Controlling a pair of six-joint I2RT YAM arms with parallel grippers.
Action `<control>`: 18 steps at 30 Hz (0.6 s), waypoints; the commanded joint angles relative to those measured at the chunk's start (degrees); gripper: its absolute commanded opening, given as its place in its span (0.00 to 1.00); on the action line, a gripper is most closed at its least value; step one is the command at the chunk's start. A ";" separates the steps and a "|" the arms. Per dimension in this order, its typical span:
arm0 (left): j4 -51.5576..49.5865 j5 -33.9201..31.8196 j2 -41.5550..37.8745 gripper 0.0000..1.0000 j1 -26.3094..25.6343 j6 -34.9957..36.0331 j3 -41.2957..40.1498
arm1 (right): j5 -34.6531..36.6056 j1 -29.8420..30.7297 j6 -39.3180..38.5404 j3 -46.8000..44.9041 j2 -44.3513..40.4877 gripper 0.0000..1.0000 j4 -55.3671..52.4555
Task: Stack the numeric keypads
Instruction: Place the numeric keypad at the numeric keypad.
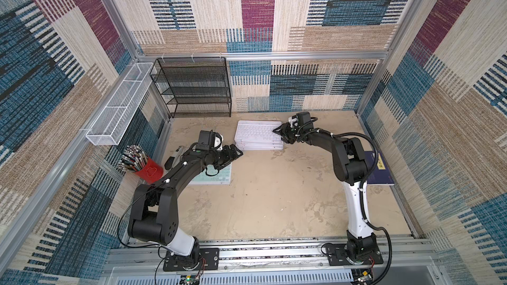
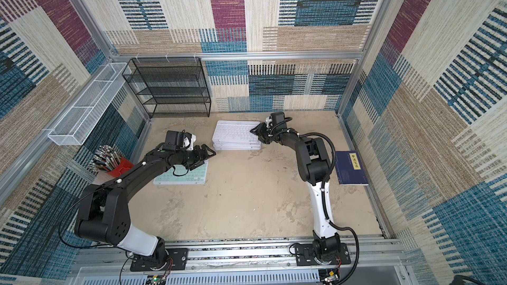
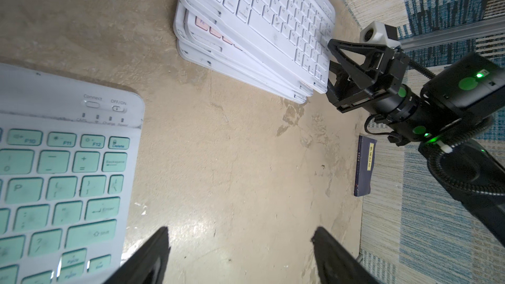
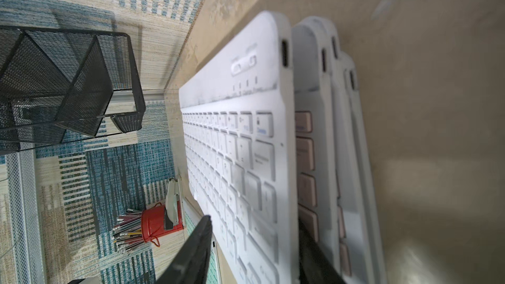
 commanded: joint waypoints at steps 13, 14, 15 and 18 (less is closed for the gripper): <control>-8.03 -10.38 -2.24 0.95 0.00 1.85 1.29 | 8.17 -1.97 -4.46 -4.60 -6.61 0.53 -7.04; -9.45 -12.95 -2.57 0.97 0.00 2.18 1.75 | 9.37 -2.04 -4.84 -4.98 -8.11 0.53 -7.13; -11.29 -16.35 -2.86 0.99 0.13 2.58 2.36 | 10.48 -1.94 -5.35 -7.54 -9.80 0.53 -6.75; -14.98 -25.27 -3.80 0.99 1.05 3.53 3.99 | 11.71 -0.78 -7.01 -10.18 -14.37 0.53 -6.16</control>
